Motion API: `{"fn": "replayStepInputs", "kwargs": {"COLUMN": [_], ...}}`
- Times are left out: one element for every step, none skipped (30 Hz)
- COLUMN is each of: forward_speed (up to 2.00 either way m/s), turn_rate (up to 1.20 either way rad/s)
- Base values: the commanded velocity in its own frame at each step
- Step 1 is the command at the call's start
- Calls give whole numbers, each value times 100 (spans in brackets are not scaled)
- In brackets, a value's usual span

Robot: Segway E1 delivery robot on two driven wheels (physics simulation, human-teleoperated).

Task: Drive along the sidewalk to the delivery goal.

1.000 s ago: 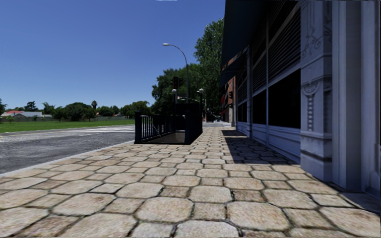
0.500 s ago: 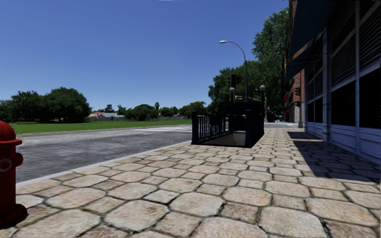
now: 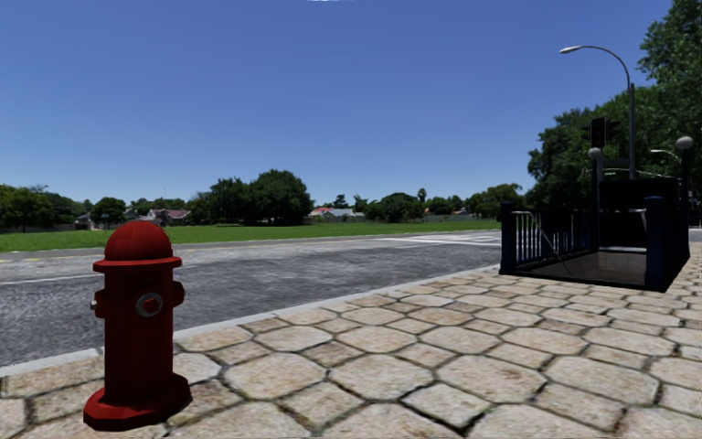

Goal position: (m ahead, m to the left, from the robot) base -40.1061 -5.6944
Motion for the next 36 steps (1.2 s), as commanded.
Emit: {"fn": "replayStepInputs", "kwargs": {"forward_speed": [82,82,82,82,82,82,82,82,82,82,82,82,82,82,82,82,82,82,82,82,82,82,82,82,82,70,0,0,0,0,0,0,0,0,0,0], "turn_rate": [89,89,89,89,89,89,89,89,90,90,90,90,90,91,91,91,91,91,91,91,92,93,93,94,94,94,81,0,0,0,0,0,0,0,0,0]}}
